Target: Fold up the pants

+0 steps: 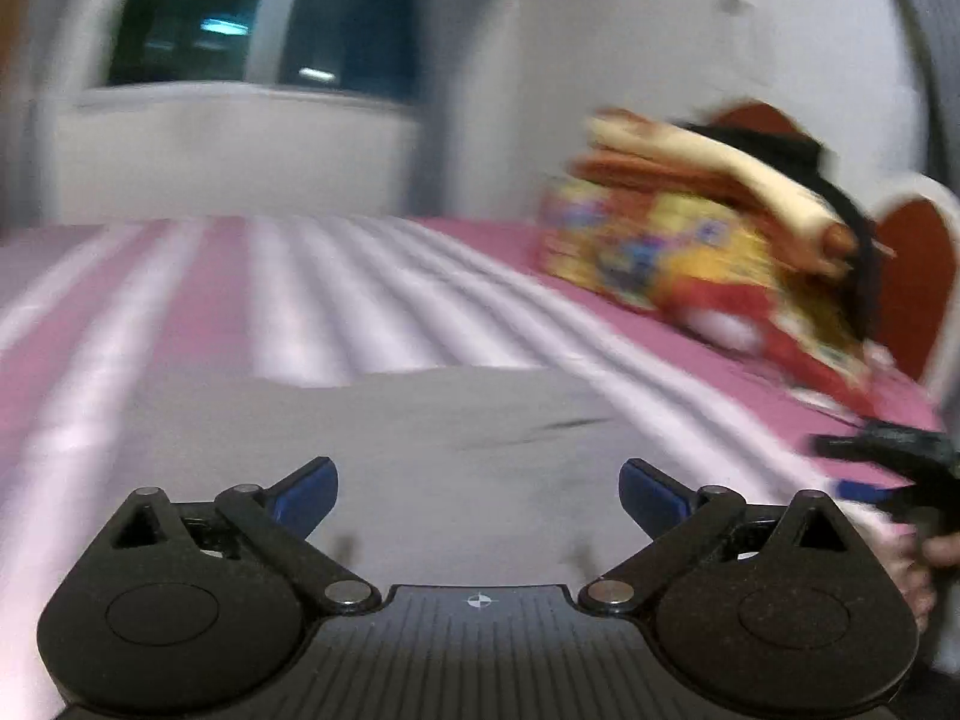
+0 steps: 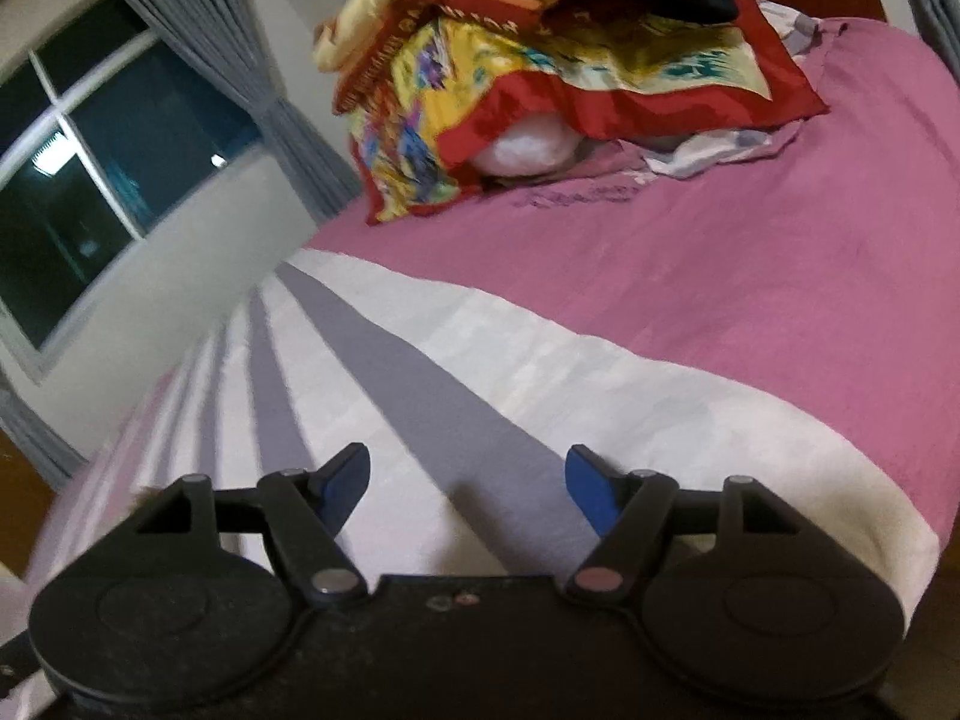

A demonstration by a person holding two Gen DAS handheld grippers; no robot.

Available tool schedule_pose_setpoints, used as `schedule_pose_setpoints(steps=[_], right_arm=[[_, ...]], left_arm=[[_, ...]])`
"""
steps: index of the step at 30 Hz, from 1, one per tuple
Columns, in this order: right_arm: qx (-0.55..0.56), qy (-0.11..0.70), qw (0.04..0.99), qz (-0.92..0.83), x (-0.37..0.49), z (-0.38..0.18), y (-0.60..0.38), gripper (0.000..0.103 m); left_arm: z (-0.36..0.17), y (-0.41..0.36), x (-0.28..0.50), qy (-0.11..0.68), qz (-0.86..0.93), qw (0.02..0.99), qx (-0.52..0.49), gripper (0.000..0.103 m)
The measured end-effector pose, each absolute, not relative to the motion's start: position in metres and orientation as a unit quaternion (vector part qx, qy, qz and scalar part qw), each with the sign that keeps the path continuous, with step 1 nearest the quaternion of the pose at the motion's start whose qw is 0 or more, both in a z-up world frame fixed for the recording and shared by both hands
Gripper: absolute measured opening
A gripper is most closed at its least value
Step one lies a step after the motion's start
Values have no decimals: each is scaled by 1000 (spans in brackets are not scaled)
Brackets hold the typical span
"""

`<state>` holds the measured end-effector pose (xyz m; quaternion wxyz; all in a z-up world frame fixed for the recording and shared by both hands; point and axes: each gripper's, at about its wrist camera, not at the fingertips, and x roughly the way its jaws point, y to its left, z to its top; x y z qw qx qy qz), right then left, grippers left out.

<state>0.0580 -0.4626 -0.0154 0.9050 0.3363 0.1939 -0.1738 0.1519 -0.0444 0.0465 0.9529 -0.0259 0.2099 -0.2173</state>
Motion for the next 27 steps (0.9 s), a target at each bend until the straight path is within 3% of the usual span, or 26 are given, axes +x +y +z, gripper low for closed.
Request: schedule_pose_setpoints(steps=[6, 20, 26, 27], right_arm=[[296, 199, 931, -82, 61, 6, -431, 72], [262, 260, 926, 83, 105, 11, -333, 72], [244, 263, 928, 105, 113, 8, -316, 68], [240, 271, 926, 107, 119, 5, -312, 62]], left_arm=[[16, 61, 97, 255, -122, 959, -37, 100], [-27, 40, 131, 290, -115, 950, -11, 100], [-38, 49, 131, 291, -111, 949, -36, 100], [-39, 47, 132, 291, -109, 950, -35, 100]])
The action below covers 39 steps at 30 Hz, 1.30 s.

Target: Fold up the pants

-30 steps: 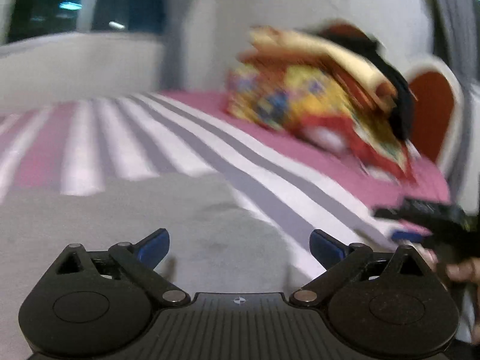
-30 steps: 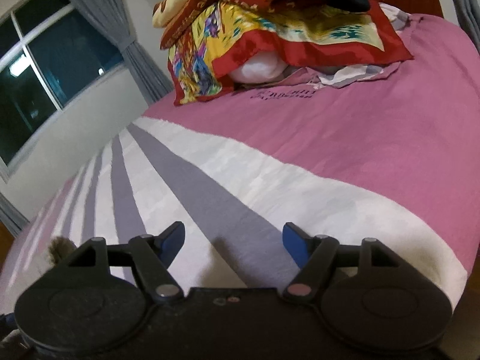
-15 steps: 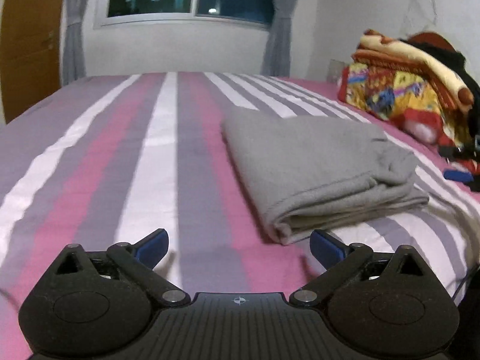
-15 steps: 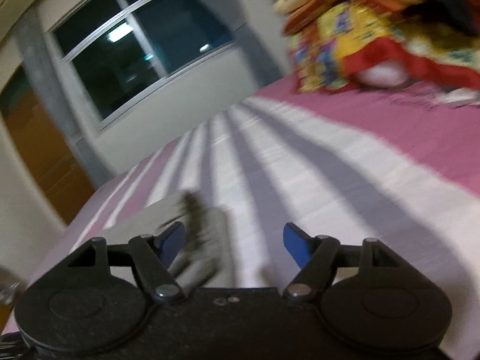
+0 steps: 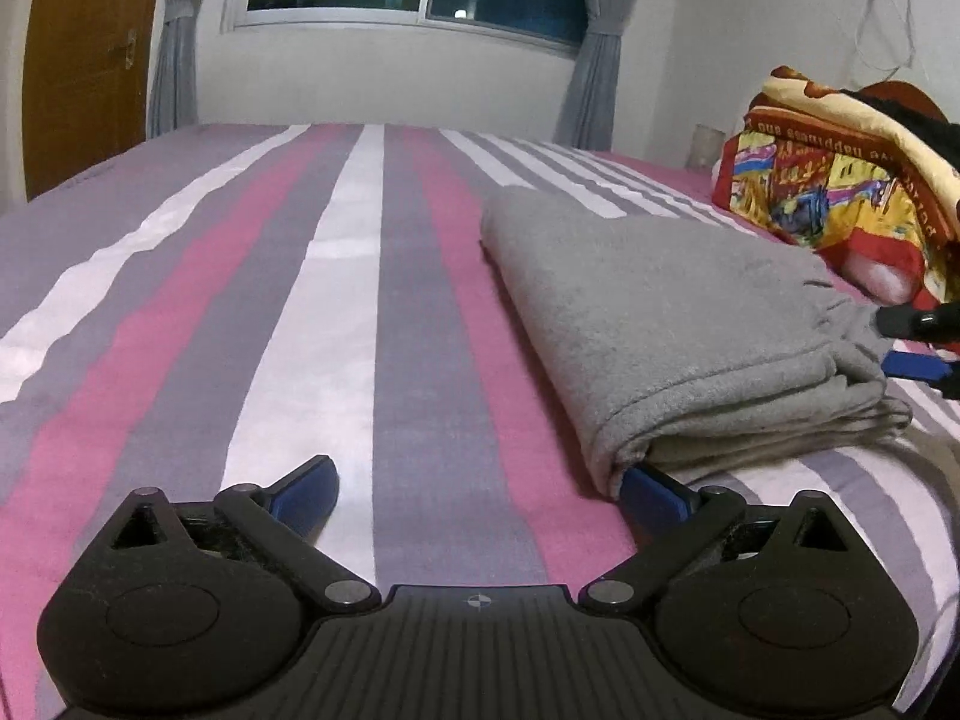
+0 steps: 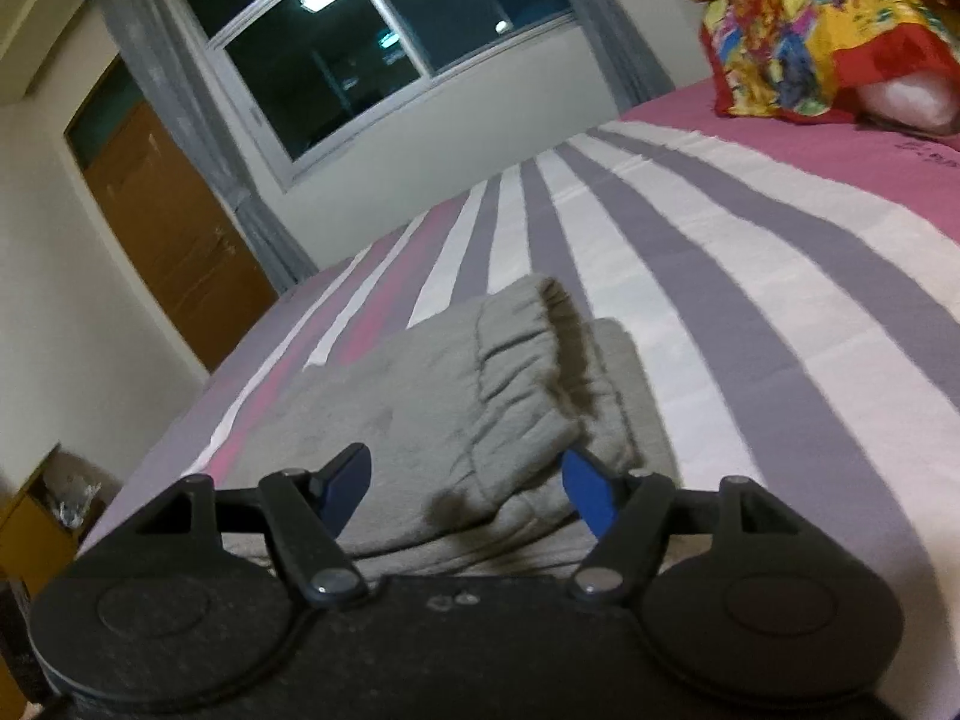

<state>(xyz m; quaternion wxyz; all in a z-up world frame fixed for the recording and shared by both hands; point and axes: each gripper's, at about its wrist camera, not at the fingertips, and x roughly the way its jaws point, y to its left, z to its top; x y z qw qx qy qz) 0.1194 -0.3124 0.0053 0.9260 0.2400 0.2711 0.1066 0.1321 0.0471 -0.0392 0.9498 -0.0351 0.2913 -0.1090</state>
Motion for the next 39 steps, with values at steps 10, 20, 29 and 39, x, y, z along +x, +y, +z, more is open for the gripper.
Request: schedule_pose_setpoints(steps=[10, 20, 29, 39], right_arm=[[270, 231, 930, 92, 127, 20, -319, 20], [349, 288, 888, 82, 107, -6, -338, 80], [310, 326, 888, 98, 149, -4, -313, 35], [270, 244, 927, 87, 123, 25, -312, 34]], left_arm=[[-40, 47, 130, 278, -105, 954, -39, 100], [-43, 48, 134, 281, -106, 952, -50, 100], [-43, 46, 131, 277, -100, 955, -45, 99], [-44, 47, 129, 264, -90, 958, -58, 100]])
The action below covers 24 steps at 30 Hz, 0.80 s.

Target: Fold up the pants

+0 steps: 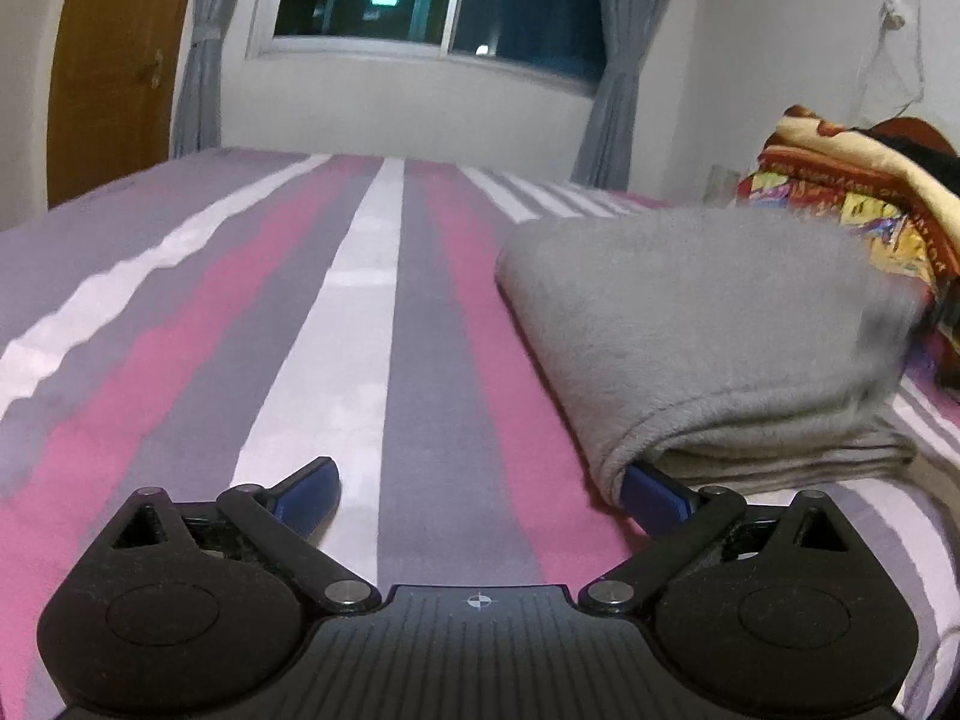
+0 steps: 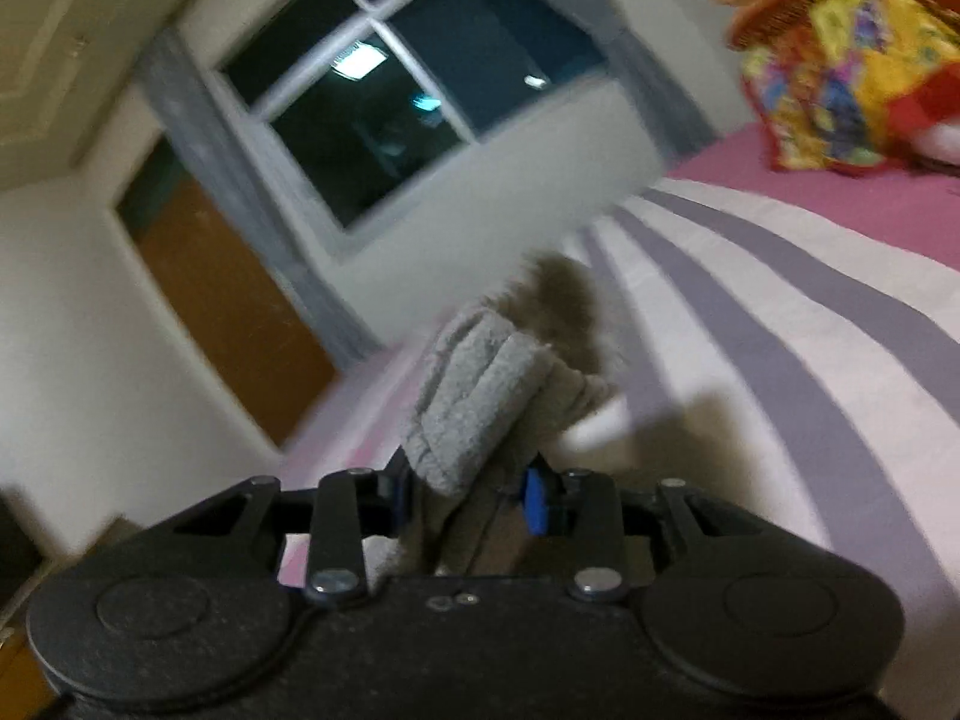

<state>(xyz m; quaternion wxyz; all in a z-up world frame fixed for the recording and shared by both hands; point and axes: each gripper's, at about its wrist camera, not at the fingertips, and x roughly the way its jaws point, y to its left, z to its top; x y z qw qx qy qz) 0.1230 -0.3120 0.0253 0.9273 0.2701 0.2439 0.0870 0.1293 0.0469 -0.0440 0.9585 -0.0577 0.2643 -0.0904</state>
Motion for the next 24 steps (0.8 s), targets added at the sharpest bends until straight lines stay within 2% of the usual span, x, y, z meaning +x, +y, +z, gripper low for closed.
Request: schedule_pose_setpoints(steps=[2, 4, 9, 13, 15, 17, 20, 24], right_arm=[[293, 370, 880, 53, 144, -22, -318, 35], [314, 339, 885, 66, 133, -26, -323, 36], [288, 338, 893, 69, 136, -13, -313, 35], [306, 278, 904, 105, 121, 12, -317, 35], [284, 299, 908, 76, 120, 4, -312, 35], [282, 357, 889, 50, 129, -22, -313, 36], [300, 348, 887, 50, 128, -20, -316, 37], [280, 348, 893, 59, 117, -15, -324, 44]], left_arm=[[-46, 46, 131, 273, -89, 956, -55, 100], [-46, 45, 131, 275, -87, 956, -51, 100], [-46, 49, 128, 267, -85, 957, -71, 100], [-48, 49, 130, 270, -82, 956, -75, 100], [-49, 49, 131, 271, -83, 956, -74, 100], [-50, 49, 132, 275, -85, 955, -71, 100], [-49, 49, 131, 282, -84, 954, -65, 100], [-41, 60, 126, 305, -87, 944, -91, 100]])
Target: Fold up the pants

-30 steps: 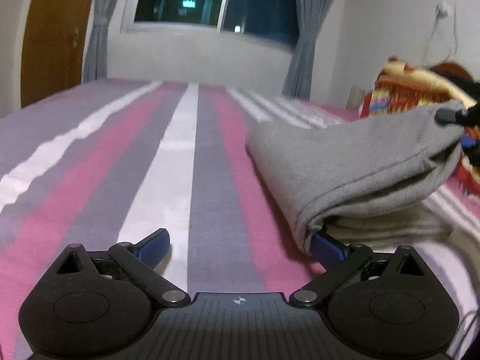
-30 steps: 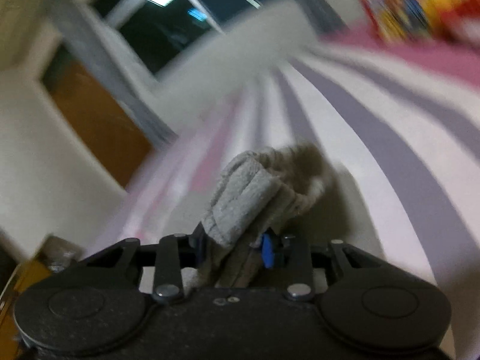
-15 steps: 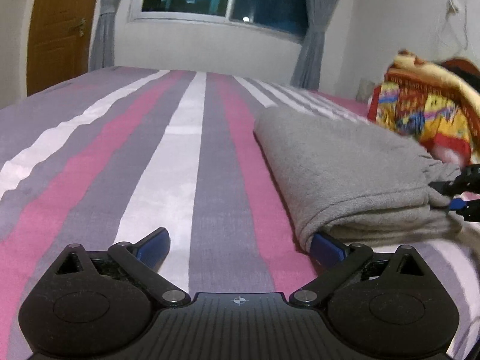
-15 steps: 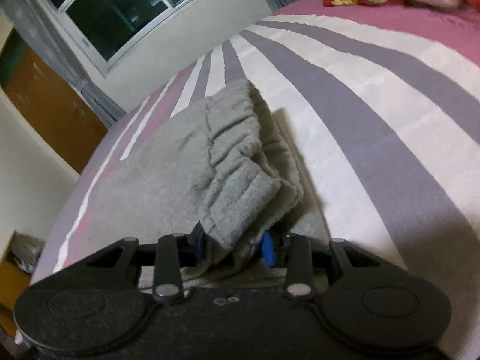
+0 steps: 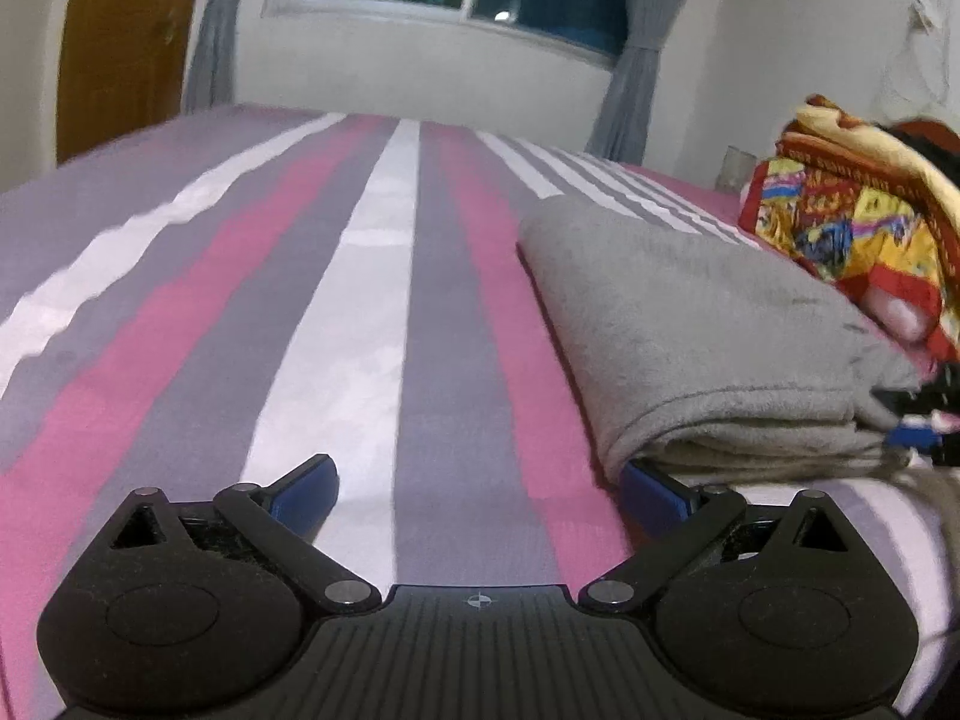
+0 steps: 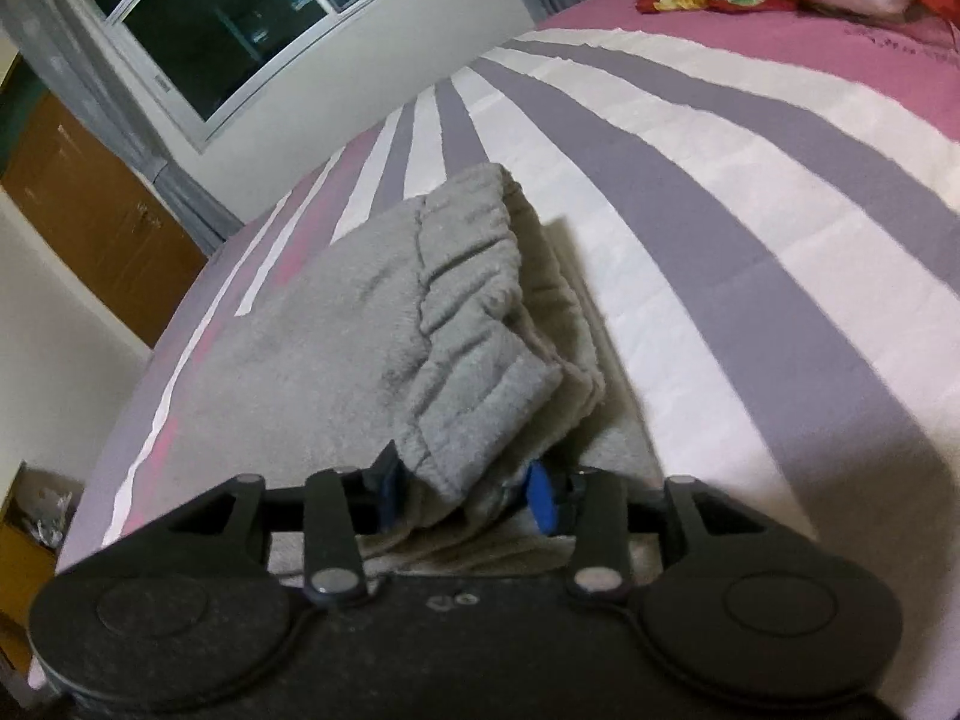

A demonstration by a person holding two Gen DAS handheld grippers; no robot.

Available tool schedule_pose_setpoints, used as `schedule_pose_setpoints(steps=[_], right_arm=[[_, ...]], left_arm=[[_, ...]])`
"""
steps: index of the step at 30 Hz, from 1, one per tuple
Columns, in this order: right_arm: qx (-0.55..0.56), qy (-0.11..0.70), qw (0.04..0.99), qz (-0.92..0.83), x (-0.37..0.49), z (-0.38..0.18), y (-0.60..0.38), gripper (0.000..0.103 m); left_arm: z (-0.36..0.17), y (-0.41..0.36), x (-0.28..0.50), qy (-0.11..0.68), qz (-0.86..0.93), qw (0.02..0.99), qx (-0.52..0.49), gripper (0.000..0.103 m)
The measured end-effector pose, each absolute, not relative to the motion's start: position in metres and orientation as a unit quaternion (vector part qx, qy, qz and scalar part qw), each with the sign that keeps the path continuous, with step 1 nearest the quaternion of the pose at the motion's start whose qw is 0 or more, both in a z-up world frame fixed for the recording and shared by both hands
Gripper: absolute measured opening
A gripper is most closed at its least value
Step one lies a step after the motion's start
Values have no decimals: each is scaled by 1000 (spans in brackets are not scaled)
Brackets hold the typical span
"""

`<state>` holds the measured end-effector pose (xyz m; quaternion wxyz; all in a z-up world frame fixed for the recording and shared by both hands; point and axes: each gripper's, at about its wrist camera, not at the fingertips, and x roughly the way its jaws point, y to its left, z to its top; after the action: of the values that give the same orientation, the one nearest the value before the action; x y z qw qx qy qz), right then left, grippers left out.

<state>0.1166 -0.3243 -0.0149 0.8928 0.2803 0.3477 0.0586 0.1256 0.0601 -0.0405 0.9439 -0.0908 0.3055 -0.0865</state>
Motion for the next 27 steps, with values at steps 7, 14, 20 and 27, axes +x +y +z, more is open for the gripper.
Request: schedule_pose_setpoints(steps=[7, 14, 20, 27], right_arm=[[175, 282, 942, 55, 100, 22, -336, 70], [124, 369, 920, 42, 152, -14, -315, 81], [111, 290, 949, 62, 170, 25, -329, 81], [96, 407, 906, 66, 251, -5, -331, 85]], left_arm=[[-9, 56, 133, 262, -128, 948, -125, 100], [-25, 18, 203, 343, -147, 923, -91, 100], [4, 19, 263, 312, -143, 937, -67, 100], [-21, 8, 318, 374, -154, 913, -45, 103]])
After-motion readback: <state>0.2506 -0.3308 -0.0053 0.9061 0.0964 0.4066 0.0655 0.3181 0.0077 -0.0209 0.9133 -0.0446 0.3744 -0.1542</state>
